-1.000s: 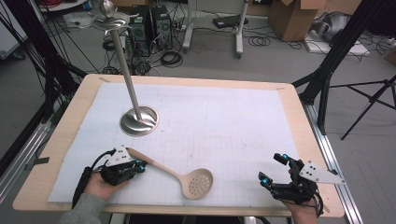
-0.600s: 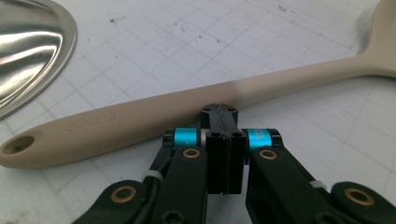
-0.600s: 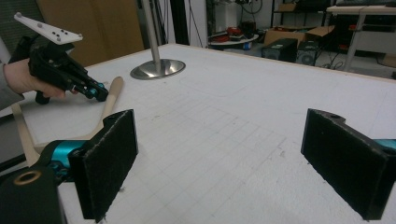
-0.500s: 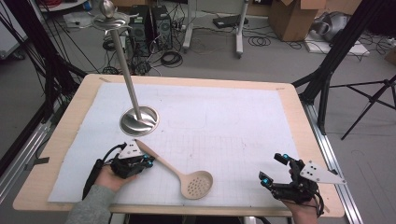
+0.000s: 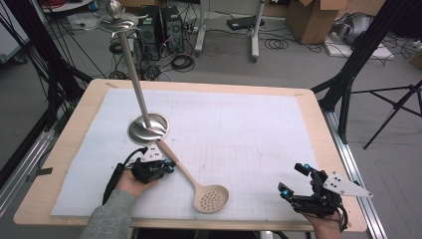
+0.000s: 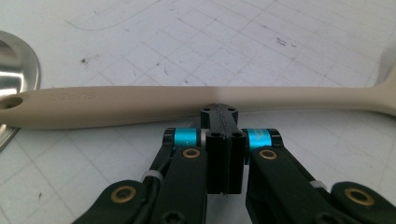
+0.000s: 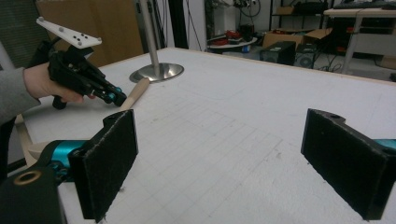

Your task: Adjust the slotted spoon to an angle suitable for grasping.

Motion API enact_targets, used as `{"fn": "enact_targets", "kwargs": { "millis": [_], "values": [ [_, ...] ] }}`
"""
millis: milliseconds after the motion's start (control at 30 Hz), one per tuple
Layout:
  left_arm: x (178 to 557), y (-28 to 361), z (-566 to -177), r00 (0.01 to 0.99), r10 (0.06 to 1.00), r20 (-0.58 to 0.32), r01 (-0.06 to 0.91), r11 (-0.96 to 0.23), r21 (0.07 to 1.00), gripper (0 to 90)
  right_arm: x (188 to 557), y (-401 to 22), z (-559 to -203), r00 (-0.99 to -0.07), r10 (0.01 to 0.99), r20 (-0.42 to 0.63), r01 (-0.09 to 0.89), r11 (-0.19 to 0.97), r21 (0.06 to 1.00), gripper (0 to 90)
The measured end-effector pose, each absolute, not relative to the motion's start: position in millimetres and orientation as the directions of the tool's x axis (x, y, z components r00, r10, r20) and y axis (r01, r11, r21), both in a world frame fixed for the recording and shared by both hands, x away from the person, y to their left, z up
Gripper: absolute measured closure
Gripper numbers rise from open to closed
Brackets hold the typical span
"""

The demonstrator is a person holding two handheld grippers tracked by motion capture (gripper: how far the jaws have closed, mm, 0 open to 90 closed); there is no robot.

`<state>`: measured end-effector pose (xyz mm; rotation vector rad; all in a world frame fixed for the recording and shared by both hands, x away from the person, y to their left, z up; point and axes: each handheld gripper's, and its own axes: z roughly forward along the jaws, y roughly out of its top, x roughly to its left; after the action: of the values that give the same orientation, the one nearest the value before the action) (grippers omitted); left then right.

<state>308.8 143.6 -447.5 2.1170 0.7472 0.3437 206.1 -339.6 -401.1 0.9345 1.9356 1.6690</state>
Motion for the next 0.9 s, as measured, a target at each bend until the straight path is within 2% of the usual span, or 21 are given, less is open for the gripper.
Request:
{"fn": "enact_targets", "kwargs": {
  "millis": [267,433,667,800,900],
  "values": [
    [320.4,127.9,-447.0,0.785,0.62,-0.002,0.38,-0.479,0.791,89.8,206.5,-341.0,-401.2,-0.687,0.718,0.112,0.216,0.054,0.975,9.8],
    [328.9,121.4,-447.7,0.786,0.618,-0.025,0.392,-0.466,0.793,89.7,207.1,-341.6,-401.9,-0.687,0.718,0.113,0.215,0.053,0.975,9.9],
    [323.3,118.3,-441.3,0.783,0.621,-0.024,0.38,-0.448,0.809,89.7,206.4,-343.3,-401.1,-0.686,0.718,0.117,0.215,0.047,0.975,9.9],
    [314.0,108.6,-432.3,0.809,0.586,-0.055,0.355,-0.411,0.84,89.8,205.4,-344.4,-400.8,-0.683,0.721,0.119,0.216,0.044,0.975,9.9],
    [306.3,92.5,-430.6,0.837,0.544,-0.051,0.328,-0.426,0.843,89.7,205.1,-344.3,-400.3,-0.683,0.721,0.116,0.212,0.044,0.976,9.8]
  ]
}}
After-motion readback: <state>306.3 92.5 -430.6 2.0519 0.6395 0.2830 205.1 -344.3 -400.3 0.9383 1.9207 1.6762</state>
